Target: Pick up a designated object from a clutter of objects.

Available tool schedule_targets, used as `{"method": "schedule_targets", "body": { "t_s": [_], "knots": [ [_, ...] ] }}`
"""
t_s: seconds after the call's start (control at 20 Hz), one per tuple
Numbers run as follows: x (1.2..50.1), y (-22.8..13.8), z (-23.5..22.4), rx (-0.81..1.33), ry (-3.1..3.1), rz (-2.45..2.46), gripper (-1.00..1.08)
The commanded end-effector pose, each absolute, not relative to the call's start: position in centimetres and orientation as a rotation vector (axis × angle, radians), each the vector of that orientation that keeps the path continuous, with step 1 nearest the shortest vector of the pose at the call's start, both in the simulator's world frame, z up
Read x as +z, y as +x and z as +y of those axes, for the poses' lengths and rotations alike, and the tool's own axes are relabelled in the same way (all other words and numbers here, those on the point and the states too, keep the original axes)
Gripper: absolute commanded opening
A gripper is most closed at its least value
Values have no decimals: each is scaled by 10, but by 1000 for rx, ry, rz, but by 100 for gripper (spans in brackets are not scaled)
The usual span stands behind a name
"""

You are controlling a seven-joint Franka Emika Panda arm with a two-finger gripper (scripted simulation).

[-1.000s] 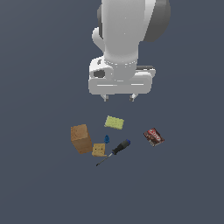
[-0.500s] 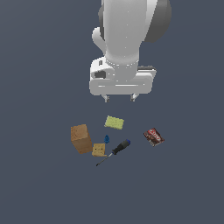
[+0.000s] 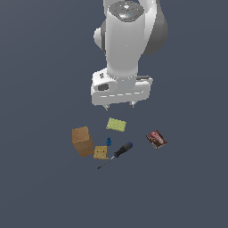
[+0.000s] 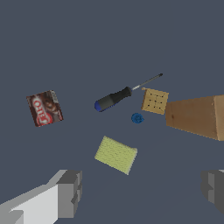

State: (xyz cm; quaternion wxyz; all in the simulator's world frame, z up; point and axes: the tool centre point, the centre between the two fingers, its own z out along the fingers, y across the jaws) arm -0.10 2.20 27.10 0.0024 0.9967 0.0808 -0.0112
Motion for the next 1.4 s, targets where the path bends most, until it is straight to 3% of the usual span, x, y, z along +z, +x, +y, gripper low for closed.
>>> {"method": "schedule_targets", "body": {
  "t_s": [0.0,1.35],
  "knots": [
    [258,-2,19,-36,3111,339,100],
    [108,-51,7,-38,2734,1490,100]
  ]
}}
